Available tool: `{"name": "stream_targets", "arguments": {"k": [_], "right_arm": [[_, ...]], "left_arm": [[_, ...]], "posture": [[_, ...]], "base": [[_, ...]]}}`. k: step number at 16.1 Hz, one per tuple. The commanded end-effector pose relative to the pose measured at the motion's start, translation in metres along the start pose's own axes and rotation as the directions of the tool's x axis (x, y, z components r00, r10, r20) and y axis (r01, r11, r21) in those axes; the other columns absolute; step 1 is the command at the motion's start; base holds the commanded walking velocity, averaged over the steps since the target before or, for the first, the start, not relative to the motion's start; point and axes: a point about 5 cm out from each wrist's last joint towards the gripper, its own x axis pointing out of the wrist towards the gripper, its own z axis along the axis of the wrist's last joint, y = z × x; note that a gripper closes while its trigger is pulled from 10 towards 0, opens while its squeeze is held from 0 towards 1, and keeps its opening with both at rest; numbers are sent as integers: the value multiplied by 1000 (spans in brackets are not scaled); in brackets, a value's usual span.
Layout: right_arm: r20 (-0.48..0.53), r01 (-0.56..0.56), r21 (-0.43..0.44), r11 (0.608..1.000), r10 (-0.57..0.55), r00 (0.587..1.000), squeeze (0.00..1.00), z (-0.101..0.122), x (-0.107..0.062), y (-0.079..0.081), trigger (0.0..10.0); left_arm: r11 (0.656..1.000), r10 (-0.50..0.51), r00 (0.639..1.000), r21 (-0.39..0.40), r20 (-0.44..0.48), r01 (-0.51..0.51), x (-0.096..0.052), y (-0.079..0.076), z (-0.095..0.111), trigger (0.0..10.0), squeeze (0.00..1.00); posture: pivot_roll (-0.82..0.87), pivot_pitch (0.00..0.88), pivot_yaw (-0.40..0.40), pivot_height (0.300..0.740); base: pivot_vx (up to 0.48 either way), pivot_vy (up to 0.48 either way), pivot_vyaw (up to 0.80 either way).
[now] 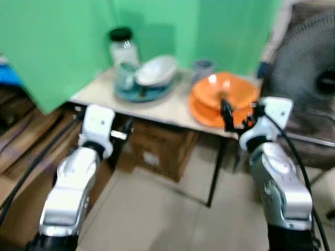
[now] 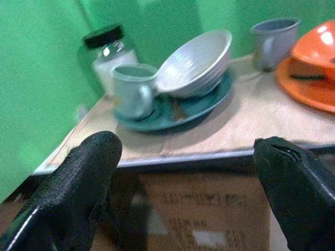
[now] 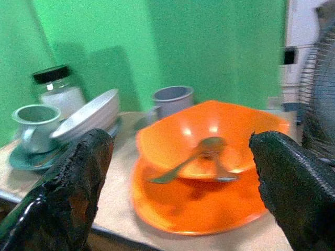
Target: Setting the table
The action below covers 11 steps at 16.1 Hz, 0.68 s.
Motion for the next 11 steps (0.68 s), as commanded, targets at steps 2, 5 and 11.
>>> {"name": "stream_targets", "arguments": {"k": [2, 5, 11], "right_arm": [[-29, 19, -1, 1000, -19, 999, 0, -3, -1, -7, 10000], [-40, -11, -17, 1000, 11, 999, 0, -4, -1, -6, 10000], [-41, -42, -49, 998, 40, 998, 0, -3, 0, -2, 10000]], "left_arm": [[1000, -27, 1000, 0, 15, 27, 1, -4, 5, 10000, 267], [999, -44, 999, 4, 12, 44, 1, -6, 6, 10000, 373], [999, -37, 999, 12, 11, 36, 2, -1, 7, 10000, 361]], "posture": [[70, 0, 48, 740], [72, 0, 46, 740], [75, 0, 48, 740]], "base": [[277, 0, 0], [281, 0, 0], [289, 0, 0]]}}
